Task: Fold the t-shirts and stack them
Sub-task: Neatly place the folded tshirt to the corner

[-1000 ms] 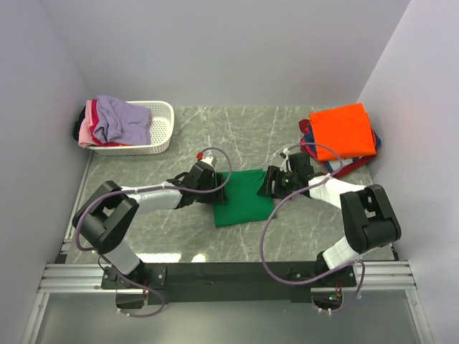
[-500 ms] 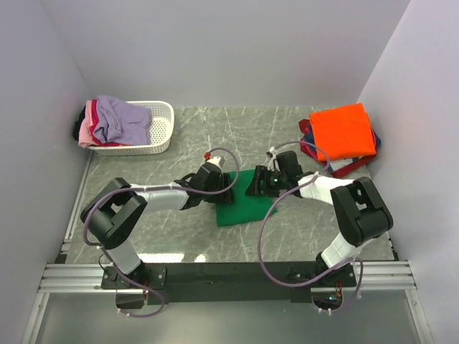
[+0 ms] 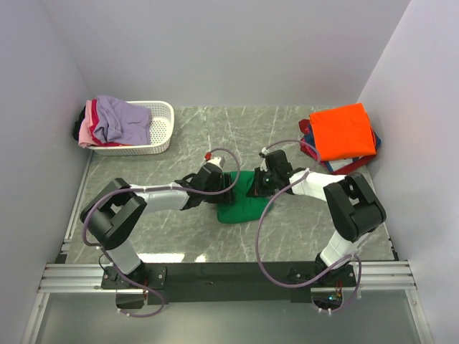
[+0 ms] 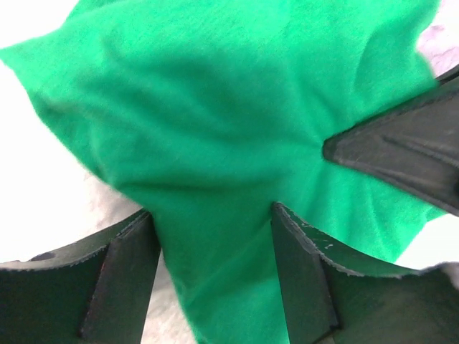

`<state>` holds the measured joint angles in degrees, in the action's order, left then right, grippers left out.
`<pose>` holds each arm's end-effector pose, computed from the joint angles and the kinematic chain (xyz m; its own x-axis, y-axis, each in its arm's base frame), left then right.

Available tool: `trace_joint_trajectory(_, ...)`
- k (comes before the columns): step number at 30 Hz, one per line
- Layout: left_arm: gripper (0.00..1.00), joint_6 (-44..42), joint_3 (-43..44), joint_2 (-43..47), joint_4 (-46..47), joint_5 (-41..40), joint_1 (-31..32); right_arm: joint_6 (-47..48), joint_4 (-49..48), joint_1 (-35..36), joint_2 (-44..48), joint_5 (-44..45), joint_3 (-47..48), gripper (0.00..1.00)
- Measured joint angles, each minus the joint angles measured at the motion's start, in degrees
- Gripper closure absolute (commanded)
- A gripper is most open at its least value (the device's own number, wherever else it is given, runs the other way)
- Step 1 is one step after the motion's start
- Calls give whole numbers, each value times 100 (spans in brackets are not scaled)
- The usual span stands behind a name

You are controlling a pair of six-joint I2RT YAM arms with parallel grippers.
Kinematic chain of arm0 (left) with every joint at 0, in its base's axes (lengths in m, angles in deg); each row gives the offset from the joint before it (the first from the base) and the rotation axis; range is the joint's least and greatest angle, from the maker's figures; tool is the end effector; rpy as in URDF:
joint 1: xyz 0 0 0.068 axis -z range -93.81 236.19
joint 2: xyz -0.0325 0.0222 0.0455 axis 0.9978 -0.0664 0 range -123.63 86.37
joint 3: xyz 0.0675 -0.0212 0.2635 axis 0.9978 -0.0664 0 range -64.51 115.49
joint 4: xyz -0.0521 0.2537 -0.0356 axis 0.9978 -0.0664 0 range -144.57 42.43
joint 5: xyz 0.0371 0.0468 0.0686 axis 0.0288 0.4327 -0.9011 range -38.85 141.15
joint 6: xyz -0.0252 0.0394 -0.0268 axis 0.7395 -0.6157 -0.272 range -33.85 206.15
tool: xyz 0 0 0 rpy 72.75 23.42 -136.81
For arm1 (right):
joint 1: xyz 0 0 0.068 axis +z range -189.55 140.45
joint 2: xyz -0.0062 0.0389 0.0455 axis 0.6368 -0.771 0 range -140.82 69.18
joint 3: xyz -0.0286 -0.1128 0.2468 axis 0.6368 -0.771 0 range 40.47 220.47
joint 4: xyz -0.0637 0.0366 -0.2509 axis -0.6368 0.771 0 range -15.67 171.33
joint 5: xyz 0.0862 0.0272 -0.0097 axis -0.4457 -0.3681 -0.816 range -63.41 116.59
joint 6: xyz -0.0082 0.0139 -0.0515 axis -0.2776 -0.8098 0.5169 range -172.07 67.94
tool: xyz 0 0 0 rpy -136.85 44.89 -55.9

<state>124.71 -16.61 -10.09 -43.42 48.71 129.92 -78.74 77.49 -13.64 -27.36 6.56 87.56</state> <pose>0.2433 -0.2305 0.1552 -0.8123 -0.0848 -0.5770 0.2075 0.8826 -0.4218 0.2826 0.1509 0.1434 -0.9068 0.0284 -0.4205 -0.2132 0.8298 0.5158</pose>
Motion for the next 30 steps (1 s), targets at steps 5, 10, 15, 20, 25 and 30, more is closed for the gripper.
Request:
trace_joint_trajectory(5, 30, -22, -76, 225, -350, -33, -90, 214, 557, 46, 24, 455, 297, 100)
trace_joint_trajectory(10, 29, -55, -466, 807, -691, -52, -444, 625, 1368, -164, 188, 1069, 699, 100)
trace_joint_trajectory(15, 29, -153, -752, 1368, -881, -96, -802, 1143, 2070, -575, 337, 1613, 1480, 100)
trace_joint_trajectory(20, 28, -199, -903, 1510, -909, -94, -940, 1687, 2452, -925, 382, 1919, 2415, 100)
trace_joint_trajectory(25, 28, -212, -1019, 1510, -914, -48, -1001, 2127, 2802, -1423, 372, 1982, 3263, 100)
trace_joint_trajectory(30, 28, -258, -1021, 1475, -872, -17, -1032, 2643, 3158, -1963, 317, 2004, 4107, 100)
